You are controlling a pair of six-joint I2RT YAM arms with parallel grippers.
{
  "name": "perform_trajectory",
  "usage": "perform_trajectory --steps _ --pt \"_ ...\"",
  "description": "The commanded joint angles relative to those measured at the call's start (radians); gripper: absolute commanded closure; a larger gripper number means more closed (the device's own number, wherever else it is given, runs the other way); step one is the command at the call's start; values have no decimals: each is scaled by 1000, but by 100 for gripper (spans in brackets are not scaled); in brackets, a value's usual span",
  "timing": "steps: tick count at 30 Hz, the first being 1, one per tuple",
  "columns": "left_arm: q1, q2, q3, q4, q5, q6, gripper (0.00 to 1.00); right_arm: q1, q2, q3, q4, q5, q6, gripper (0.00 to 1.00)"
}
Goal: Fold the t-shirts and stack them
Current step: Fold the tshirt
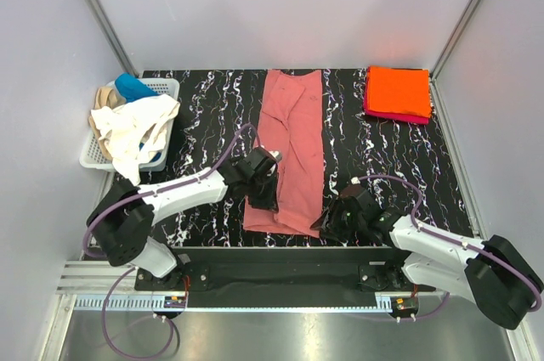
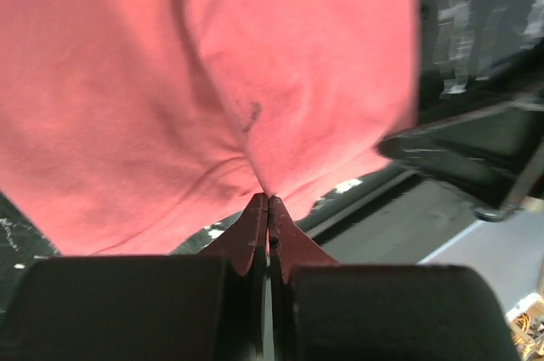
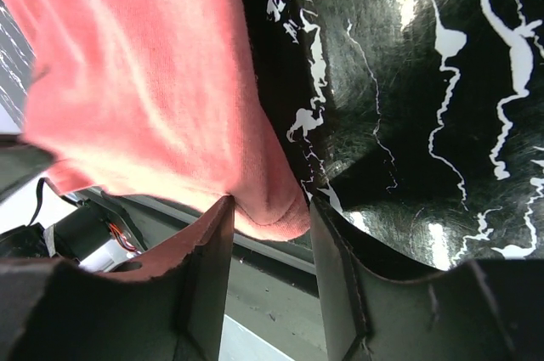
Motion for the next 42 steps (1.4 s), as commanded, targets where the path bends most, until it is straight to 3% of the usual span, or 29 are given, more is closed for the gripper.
perform_trajectory --steps 1,9,11,12,15,18,21,22,24,26,29,36,42 --pt "4 32 -49 30 -47 11 100 -4 -6 12 -9 -7 -4 52" --pt "6 133 -101 130 10 9 100 -1 48 -9 58 -16 -44 55" --pt "6 132 -106 133 10 11 100 -1 58 -11 72 -33 -46 64" --pt "6 130 -108 136 10 11 100 -1 60 -14 86 -44 -38 75" --pt "4 120 -114 134 9 9 100 -1 -12 -43 129 -111 42 91" --pt "3 115 -124 137 4 8 100 -1 -128 -92 117 -73 135 96" --pt "3 130 -132 142 8 9 100 1 -182 -160 94 -9 181 91" --pt "3 135 -135 145 12 9 100 -1 -187 -175 91 -5 178 82" --pt "1 133 -138 145 15 9 98 -1 -179 -171 57 2 163 74" --pt "0 114 -132 143 21 8 91 -1 -173 -141 23 4 134 63" --pt "1 58 -111 124 48 6 69 -1 -170 -85 -56 4 103 57" --pt "10 -110 18 -50 29 80 62 -2 -260 44 -300 39 73 68" --pt "69 -49 -25 -41 15 97 75 -1 -166 158 -265 71 -33 80"
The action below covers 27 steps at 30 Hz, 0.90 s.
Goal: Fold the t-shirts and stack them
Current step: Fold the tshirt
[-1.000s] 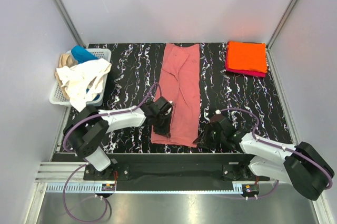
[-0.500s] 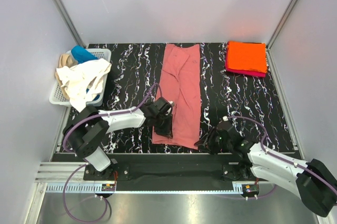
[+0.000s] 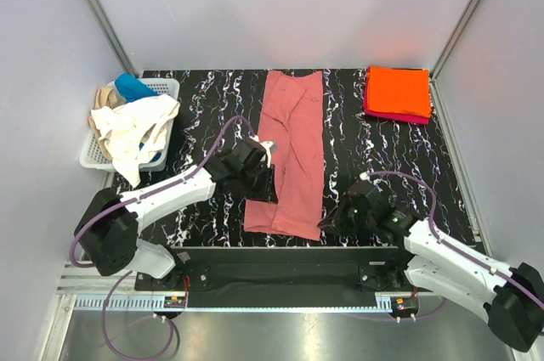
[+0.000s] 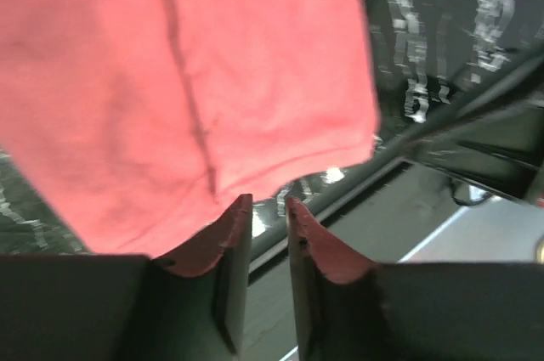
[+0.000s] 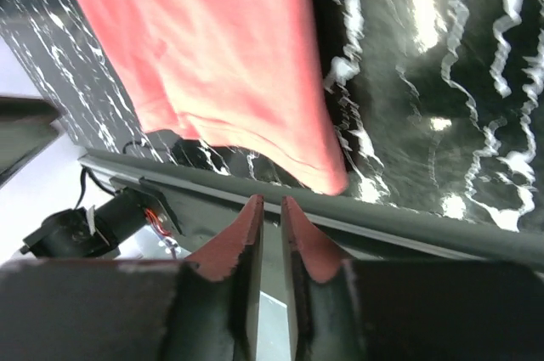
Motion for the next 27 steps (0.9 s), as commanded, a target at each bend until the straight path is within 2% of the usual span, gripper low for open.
perform_trajectory --steps 1,5,8,11,12,16,18,20,24,27 --pt "24 46 -52 -24 -34 23 77 0 85 117 7 57 -104 82" --pt "24 85 -125 75 -13 -12 82 0 329 171 39 48 -179 86" --pt "7 85 -194 108 -16 -50 83 1 417 119 82 38 -164 90" --pt "-6 54 -221 109 -13 -59 82 0 420 70 91 45 -167 90" --pt "-7 30 -219 109 -6 -59 77 0 414 72 91 43 -170 90" --pt "-6 -44 -149 36 7 -34 68 1 374 145 7 45 -193 86" --pt "-4 -85 -113 -35 -22 -11 61 0 337 182 -21 34 -192 80" --pt "25 -119 -119 -70 -45 -1 59 1 293 180 -44 34 -170 73" --pt "144 -151 -216 -70 -18 17 59 0 259 113 -44 31 -138 68" --pt "165 -165 -248 -56 -21 10 57 0 251 82 -41 17 -132 65"
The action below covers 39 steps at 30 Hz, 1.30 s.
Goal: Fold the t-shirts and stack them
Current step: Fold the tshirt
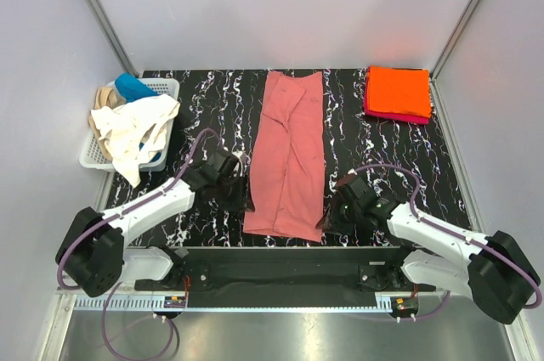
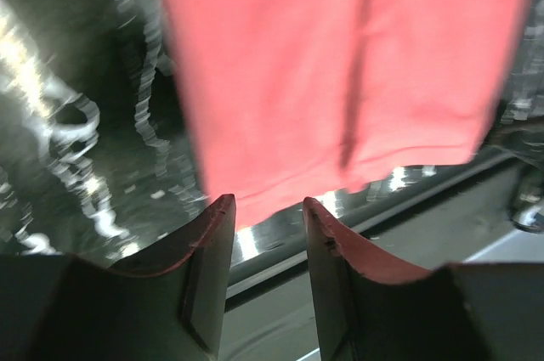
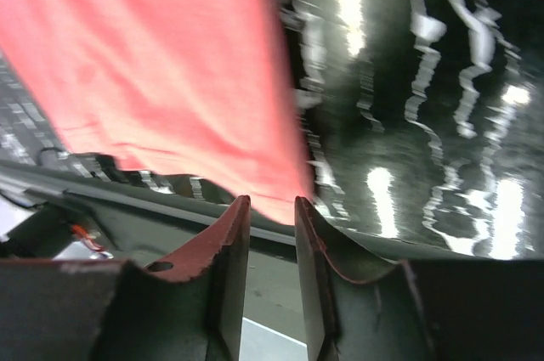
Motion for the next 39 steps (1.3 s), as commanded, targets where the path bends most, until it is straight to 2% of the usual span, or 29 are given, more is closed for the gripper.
perform_trajectory --steps 1,7,12,16,23,31,39 --pt "13 -14 -41 -9 -5 12 57 1 -24 -38 -29 4 26 65" --pt "13 37 -129 109 44 -26 57 3 -17 -87 20 -11 38 64" --pt "14 63 -155 128 39 -31 60 3 -4 -145 118 -33 52 64" --pt "13 44 -165 126 44 -37 69 3 -9 -167 135 -36 63 64" --pt "13 23 -165 128 50 -43 80 4 -88 -170 123 -48 92 66" --pt "10 15 -173 142 62 -55 99 18 -148 -141 85 -16 107 58" --pt "-7 12 -173 148 59 -66 100 61 -89 -141 97 27 112 55"
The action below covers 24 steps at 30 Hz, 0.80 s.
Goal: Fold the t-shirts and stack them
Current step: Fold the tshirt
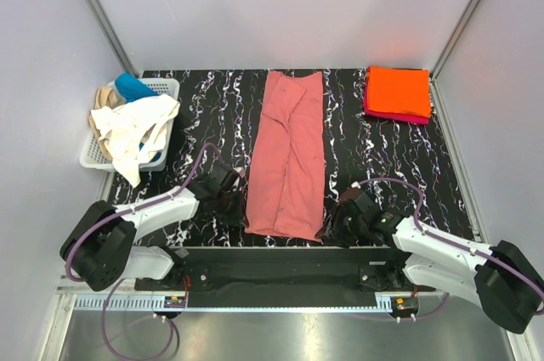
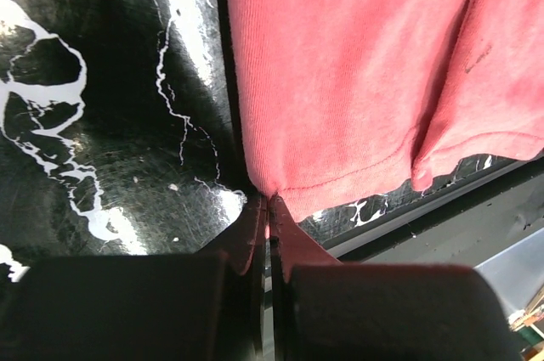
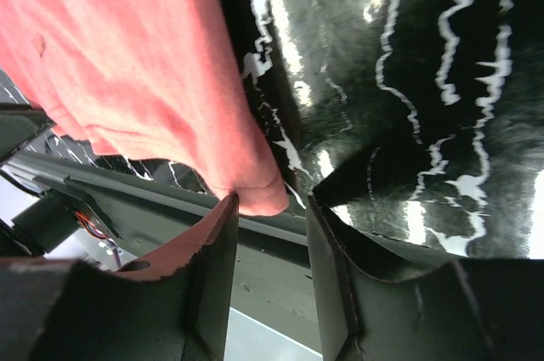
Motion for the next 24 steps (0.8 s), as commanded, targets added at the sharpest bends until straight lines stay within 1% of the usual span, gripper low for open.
perform_trajectory --steps 1,4,8,9,11,12,14,20,24 --pt "-6 -31 -7 33 24 -9 100 31 14 22 17 53 10 55" --pt "-11 -29 -9 36 21 -13 100 35 26 10 53 59 15 55" --pt "-11 -37 -9 36 20 -21 100 41 58 -1 53 70 10 67" --pt "-11 -43 -4 38 21 -21 100 44 67 -2 54 74 9 74" --pt "-12 -43 2 36 24 -24 100 44 66 -1 53 78 2 82" --pt "-12 -40 8 36 27 -24 100 44 57 2 51 79 -5 92" --pt "-12 -39 19 39 44 -26 100 44 44 14 47 82 -10 100" --pt "-9 -29 97 12 49 -3 100 44 35 109 15 113 -44 100" --pt "14 24 178 -8 52 19 100 37 125 224 2 136 -125 100"
